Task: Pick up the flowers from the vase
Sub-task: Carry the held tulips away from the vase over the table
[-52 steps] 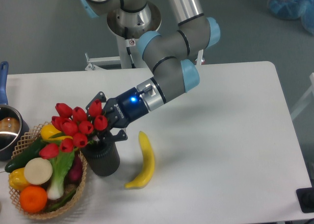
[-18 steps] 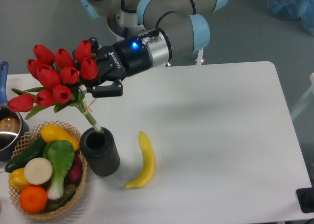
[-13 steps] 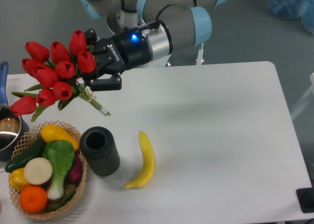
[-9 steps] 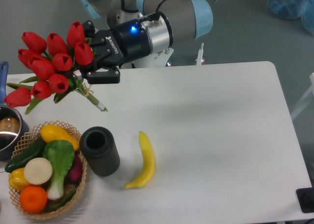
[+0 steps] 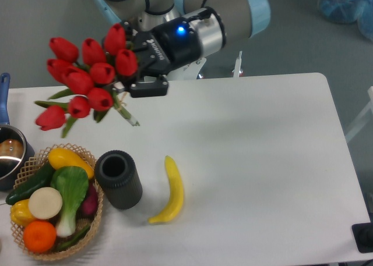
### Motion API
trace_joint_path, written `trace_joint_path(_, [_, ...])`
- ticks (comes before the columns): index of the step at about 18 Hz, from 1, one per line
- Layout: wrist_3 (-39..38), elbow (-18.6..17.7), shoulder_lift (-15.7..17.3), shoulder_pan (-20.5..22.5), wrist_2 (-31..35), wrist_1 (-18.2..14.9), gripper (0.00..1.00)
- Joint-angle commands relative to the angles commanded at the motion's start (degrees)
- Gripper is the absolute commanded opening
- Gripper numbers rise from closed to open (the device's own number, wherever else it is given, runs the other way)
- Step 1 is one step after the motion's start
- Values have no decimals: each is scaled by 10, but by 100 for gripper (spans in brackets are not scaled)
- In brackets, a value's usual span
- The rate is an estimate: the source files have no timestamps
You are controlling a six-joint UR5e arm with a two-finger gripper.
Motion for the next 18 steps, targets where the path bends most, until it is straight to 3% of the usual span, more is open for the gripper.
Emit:
trace_joint_path(8, [35,-9,-31,39,-5,4,45])
trace_joint_path(18, [36,-19,-31,43,-5,4,45])
